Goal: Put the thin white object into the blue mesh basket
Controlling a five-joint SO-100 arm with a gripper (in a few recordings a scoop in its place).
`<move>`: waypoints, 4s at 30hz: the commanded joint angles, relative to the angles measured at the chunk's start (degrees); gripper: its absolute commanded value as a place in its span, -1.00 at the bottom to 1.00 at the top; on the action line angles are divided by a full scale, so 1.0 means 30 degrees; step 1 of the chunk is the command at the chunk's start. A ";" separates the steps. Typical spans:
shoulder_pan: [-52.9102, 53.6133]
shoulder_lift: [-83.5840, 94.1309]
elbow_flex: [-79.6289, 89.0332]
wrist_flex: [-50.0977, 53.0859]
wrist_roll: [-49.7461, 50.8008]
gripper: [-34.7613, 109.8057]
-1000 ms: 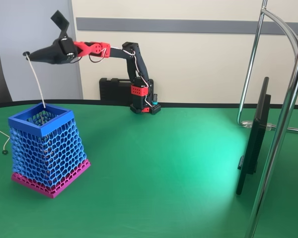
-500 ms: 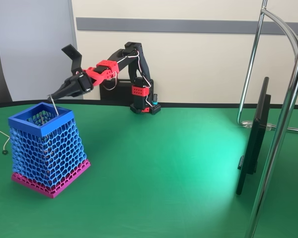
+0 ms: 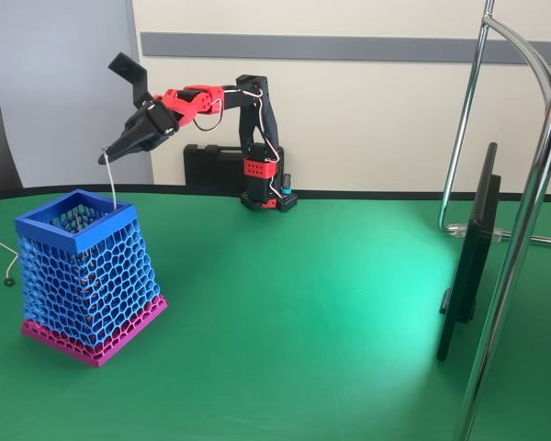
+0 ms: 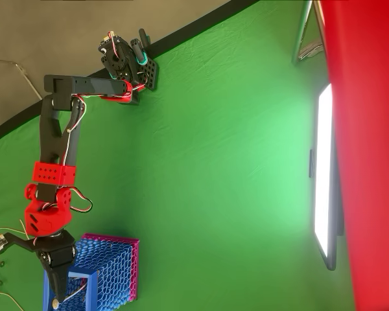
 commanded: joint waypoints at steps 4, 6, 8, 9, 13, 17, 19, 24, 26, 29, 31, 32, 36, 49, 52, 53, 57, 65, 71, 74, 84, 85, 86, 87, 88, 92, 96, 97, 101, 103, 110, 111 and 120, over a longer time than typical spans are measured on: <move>-0.0439 0.1611 -0.0059 0.0117 0.0059 -0.30; -0.0469 0.1758 0.0352 -0.0205 -0.0059 -0.31; -0.0469 0.1875 0.0791 -0.0439 -0.0234 -0.32; -0.0469 0.1934 0.0996 -0.0557 -0.0352 -0.33; -0.0469 0.2168 0.1729 -0.0996 -0.0527 -0.33; -0.0615 0.2461 0.2666 -0.1377 -0.0674 -0.34; -0.0732 0.2666 0.3340 -0.1904 -0.0703 -0.34; -0.1406 0.3838 0.5303 -0.2168 -0.0410 -0.34; -0.1758 0.4512 0.6387 -0.2432 -0.0234 -0.35; -0.2285 0.5771 0.8408 -0.2930 0.0234 -0.38; -0.2637 0.6826 0.9932 -0.3164 0.0645 -0.40; -0.2842 0.7383 1.0752 -0.3281 0.0820 -0.41; -0.3691 0.9639 1.3623 -0.3369 0.2314 -0.47; -0.7061 1.6553 2.1768 -0.3193 0.9111 -0.51; -0.7969 1.8545 2.3936 -0.3018 1.0576 -0.51; -0.8262 1.9219 2.4668 -0.3018 1.1104 -0.51; -0.9053 2.2031 2.7480 -0.2812 1.2832 -0.51; -0.9434 2.8037 3.3164 -0.2871 1.4736 -0.51; -0.9346 3.0498 3.5068 -0.2520 1.5732 -0.51; -0.9346 3.1084 3.5098 -0.1523 1.6172 -0.51; -0.9697 3.4336 3.5098 0.2754 1.6904 -0.51; -0.9668 3.4717 3.5098 0.3252 1.6992 -0.51; -0.9639 3.5068 3.5098 0.3750 1.6992 -0.51; -0.9551 3.5361 3.5098 0.4219 1.6934 -0.51; -0.9463 3.5625 3.5098 0.4629 1.6934 -0.51; -0.9551 3.6826 3.5098 0.6182 1.7227 -0.51; -0.9551 3.7002 3.5098 0.6738 1.7373 -0.51; -0.9551 3.7002 3.5098 0.6914 1.7402 -0.51; -0.9551 3.7061 3.5098 0.8467 1.7520 -0.51; -0.9697 3.7061 3.5098 0.9609 1.7783 -0.51; -0.9404 3.7061 3.5098 0.9727 1.7988 -0.51; -0.9404 3.7061 3.5098 0.9727 1.7988 -0.51; -0.9404 3.7061 3.5098 0.9727 1.7988 -0.51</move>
